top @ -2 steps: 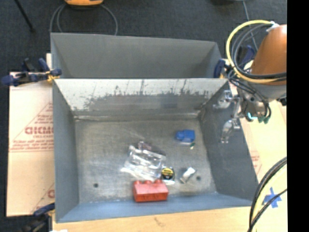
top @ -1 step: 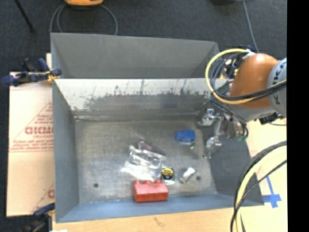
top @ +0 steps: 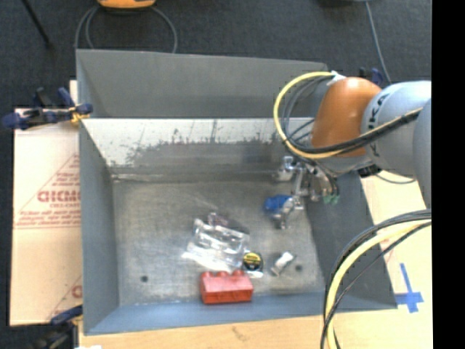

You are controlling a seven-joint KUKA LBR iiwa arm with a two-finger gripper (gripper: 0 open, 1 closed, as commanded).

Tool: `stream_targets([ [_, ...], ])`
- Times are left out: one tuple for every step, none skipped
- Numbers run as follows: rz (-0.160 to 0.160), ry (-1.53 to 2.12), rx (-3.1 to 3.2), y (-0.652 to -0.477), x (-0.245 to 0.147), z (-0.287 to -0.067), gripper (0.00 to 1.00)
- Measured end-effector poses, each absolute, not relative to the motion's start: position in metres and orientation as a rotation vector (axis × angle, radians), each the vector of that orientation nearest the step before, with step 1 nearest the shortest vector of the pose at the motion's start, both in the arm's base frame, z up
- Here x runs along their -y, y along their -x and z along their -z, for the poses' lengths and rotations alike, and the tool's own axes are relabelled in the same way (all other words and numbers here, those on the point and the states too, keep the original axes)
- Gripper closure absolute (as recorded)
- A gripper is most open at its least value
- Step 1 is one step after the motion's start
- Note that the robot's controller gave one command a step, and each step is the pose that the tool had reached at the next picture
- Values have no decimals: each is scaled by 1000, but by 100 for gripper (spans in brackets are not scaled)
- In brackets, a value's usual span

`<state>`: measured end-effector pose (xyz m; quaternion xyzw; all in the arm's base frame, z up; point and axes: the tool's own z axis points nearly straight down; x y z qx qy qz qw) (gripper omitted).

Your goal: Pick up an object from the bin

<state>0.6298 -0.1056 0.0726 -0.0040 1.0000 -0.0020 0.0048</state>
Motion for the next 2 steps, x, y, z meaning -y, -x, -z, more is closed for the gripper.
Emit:
stream_targets([
  [7,14,-3125,-631,107,-77,100],
  [9,217,-3120,-642,127,-227,100],
])
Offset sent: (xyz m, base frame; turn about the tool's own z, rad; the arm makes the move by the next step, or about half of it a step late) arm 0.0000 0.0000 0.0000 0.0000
